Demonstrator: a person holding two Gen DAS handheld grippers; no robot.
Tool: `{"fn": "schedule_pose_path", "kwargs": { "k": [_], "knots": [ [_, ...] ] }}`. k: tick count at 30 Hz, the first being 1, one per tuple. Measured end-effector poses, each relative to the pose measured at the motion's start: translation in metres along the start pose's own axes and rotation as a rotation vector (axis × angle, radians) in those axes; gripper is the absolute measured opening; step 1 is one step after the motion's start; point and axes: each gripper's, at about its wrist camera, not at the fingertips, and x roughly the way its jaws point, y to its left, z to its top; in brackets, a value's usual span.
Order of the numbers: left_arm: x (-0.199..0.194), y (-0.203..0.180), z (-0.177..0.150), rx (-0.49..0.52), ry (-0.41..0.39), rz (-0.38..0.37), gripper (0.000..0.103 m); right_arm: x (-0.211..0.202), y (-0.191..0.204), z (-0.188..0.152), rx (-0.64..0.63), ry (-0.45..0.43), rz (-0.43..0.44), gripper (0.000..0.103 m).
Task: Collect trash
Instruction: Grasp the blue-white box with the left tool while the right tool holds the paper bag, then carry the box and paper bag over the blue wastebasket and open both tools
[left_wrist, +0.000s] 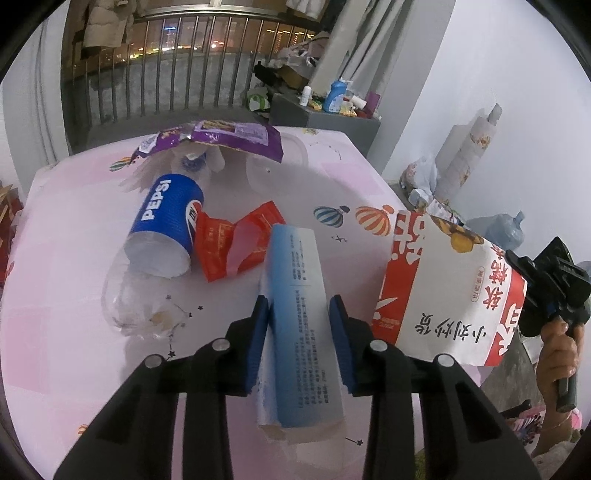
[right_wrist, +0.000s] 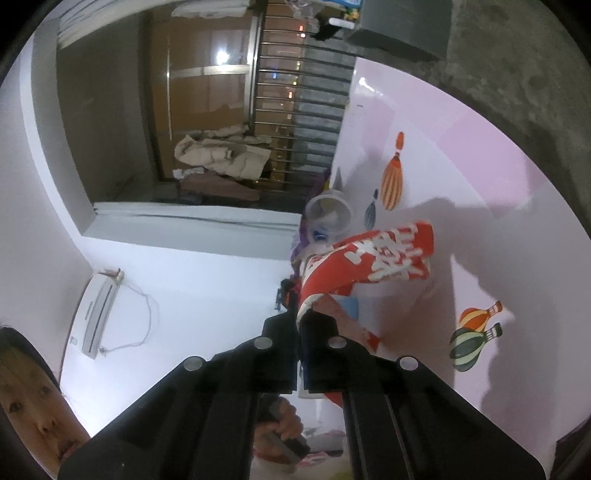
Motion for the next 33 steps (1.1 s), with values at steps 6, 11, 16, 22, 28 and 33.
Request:
{"fn": "schedule_pose_path", "kwargs": {
  "k": [6, 11, 16, 22, 28, 33],
  "knots": [
    [-0.018, -0.006, 0.005, 0.015, -0.058, -0.01, 0.032, -0.01, 0.016, -0.004, -0.052, -0.026, 0.02, 0.001],
    [-0.03, -0.014, 0.012, 0.035, -0.1, -0.021, 0.032, -0.02, 0.026, -0.006, -0.087, -0.052, 0.029, 0.0],
    [-0.039, -0.028, 0.023, 0.071, -0.146, -0.05, 0.032, -0.031, 0.033, -0.006, -0.11, -0.095, 0.04, 0.0],
    [-0.039, -0.055, 0.041, 0.113, -0.182, -0.126, 0.032, -0.053, 0.04, -0.004, -0.131, -0.166, 0.039, 0.0],
    [-0.024, -0.102, 0.069, 0.194, -0.187, -0.235, 0.031, -0.088, 0.048, 0.001, -0.167, -0.286, 0.0, 0.0],
    [0.004, -0.156, 0.089, 0.26, -0.151, -0.356, 0.031, -0.128, 0.051, 0.005, -0.185, -0.41, -0.068, 0.0]
  ]
}}
